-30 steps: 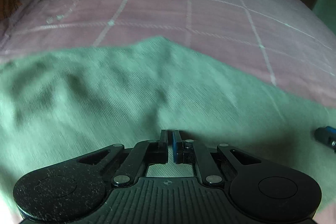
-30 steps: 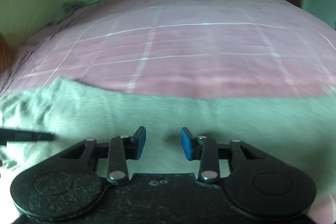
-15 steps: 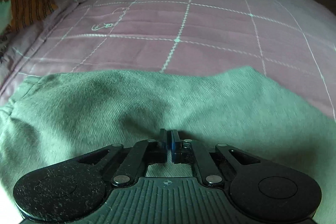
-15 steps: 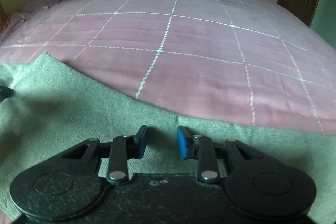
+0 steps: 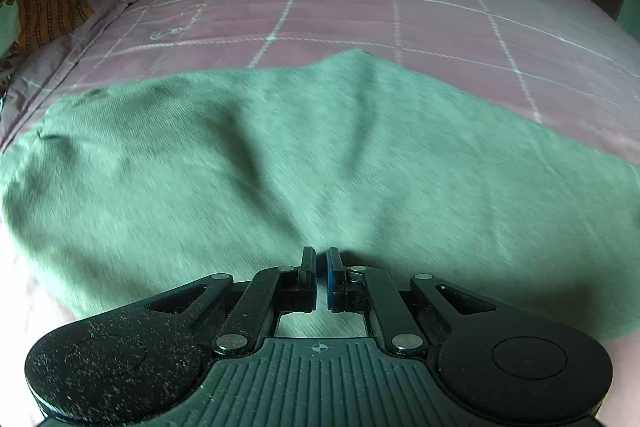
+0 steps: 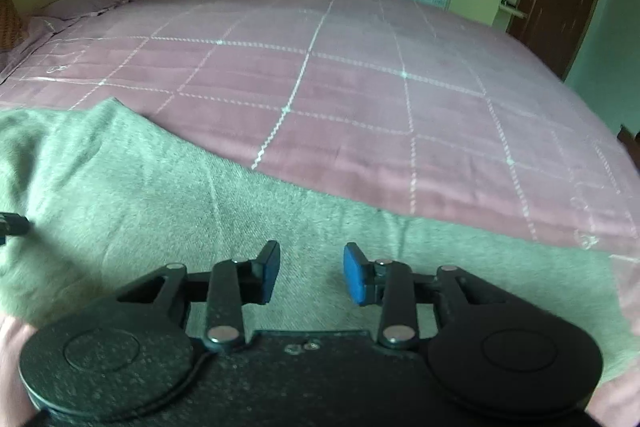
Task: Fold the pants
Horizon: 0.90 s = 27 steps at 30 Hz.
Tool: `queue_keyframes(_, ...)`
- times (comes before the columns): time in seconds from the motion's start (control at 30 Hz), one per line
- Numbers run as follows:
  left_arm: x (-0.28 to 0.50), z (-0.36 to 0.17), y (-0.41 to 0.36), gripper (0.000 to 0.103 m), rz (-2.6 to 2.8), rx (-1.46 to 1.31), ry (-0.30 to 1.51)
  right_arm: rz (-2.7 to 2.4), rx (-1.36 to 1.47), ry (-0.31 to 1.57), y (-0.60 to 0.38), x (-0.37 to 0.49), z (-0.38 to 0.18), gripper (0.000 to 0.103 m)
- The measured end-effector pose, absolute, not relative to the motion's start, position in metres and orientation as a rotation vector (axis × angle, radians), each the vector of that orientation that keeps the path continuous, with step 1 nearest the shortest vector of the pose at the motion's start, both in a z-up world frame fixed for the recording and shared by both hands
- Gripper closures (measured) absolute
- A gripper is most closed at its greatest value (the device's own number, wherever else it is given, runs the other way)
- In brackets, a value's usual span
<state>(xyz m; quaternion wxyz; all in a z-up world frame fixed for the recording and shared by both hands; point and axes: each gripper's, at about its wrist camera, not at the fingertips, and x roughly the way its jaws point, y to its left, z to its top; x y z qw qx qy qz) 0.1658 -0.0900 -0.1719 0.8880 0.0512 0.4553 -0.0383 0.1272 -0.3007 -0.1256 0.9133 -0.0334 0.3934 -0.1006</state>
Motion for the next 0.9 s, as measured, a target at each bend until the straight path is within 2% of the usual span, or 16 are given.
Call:
queue_keyframes(0.33, 0.13, -0.161, -0.147, 0.086, -0.209, 0.079, 0.967, -0.202, -0.059, 0.771, -0.306, 0.094, -0.108, 0.065)
queue_keyframes(0.43, 0.124, -0.16, -0.165, 0.072, -0.237, 0.096, 0.959, -0.209, -0.053, 0.775, -0.31, 0.087, -0.11, 0.064)
queue_keyframes(0.47, 0.123, -0.161, -0.17, 0.064, -0.24, 0.098, 0.96, -0.212, -0.054, 0.779, -0.312, 0.086, -0.112, 0.064)
queue_keyframes(0.5, 0.123, -0.163, -0.172, 0.061, -0.235, 0.102, 0.963, -0.218, -0.055, 0.783, -0.314, 0.085, -0.114, 0.064)
queue_keyframes(0.77, 0.121, -0.176, -0.175, 0.059, -0.223, 0.128, 0.961, -0.26, -0.041, 0.84, -0.337, 0.083, -0.137, 0.064)
queue_keyframes(0.9, 0.124, -0.178, -0.175, 0.055, -0.221, 0.137, 0.958, -0.274, -0.036, 0.863, -0.347, 0.084, -0.149, 0.063)
